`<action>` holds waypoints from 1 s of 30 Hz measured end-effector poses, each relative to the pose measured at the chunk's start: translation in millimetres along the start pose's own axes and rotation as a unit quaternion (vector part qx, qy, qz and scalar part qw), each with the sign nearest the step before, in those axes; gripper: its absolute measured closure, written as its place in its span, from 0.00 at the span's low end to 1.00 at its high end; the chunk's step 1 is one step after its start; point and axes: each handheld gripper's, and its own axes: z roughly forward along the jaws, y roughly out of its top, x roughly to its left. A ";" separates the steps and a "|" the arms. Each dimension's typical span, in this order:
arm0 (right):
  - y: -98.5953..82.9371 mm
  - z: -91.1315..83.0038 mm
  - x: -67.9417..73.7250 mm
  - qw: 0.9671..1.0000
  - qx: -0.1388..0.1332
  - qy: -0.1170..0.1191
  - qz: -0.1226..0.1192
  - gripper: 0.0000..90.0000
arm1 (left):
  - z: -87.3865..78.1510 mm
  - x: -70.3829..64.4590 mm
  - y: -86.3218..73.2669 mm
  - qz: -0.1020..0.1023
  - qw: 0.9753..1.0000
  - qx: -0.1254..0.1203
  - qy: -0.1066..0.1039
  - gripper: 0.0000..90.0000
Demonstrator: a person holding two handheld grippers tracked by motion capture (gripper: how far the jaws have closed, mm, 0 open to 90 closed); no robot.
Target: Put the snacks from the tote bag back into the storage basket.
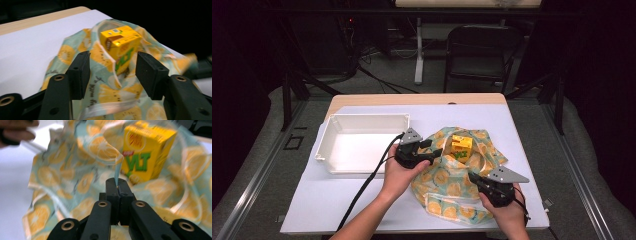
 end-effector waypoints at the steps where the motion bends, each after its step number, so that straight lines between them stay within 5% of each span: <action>1: 3.8 0.1 -2.1 1.000 -0.007 -0.003 0.002 1.00 | -0.2 -1.9 -0.5 0.006 1.000 0.001 -0.008 0.49; 7: 23.4 0.6 -7.1 1.000 -0.028 -0.014 -0.001 1.00 | 5.4 -10.0 -2.7 0.033 0.999 0.016 -0.032 0.41; 12: 41.8 8.6 -7.7 0.999 -0.037 -0.013 -0.005 1.00 | 14.0 -20.5 -6.6 0.067 0.997 0.028 -0.032 0.37; 14: 47.0 11.5 -7.7 0.999 -0.039 -0.011 -0.007 1.00 | 17.5 -23.3 -6.5 0.077 0.997 0.031 -0.010 0.39; 17: 50.6 15.2 -5.4 0.999 -0.037 -0.003 -0.018 1.00 | 18.9 -22.7 -1.8 0.075 0.997 0.022 -0.005 0.69; 18: 50.7 15.7 -4.7 0.999 -0.034 -0.005 -0.021 0.99 | 18.9 -22.4 0.4 0.076 0.997 0.022 -0.006 0.69; 19: 49.6 16.7 -4.8 0.999 -0.031 -0.007 -0.020 0.98 | 19.3 -22.0 2.7 0.075 0.997 0.024 -0.007 0.90; 21: 47.3 16.4 -6.3 0.999 -0.027 -0.012 -0.016 0.92 | 18.9 -17.6 8.4 0.051 0.998 0.019 -0.018 0.99; 23: 45.8 16.6 -7.7 1.000 -0.028 -0.009 -0.011 0.86 | 18.8 -15.8 9.8 0.041 0.999 0.017 -0.014 0.99; 27: 31.8 13.0 -12.1 1.000 -0.016 0.009 0.001 0.52 | 16.5 -4.6 16.2 -0.001 1.000 0.006 -0.017 1.00; 30: 25.1 11.5 -12.0 1.000 -0.011 0.013 -0.006 0.46 | 14.9 -1.0 18.9 -0.007 1.000 0.004 -0.016 1.00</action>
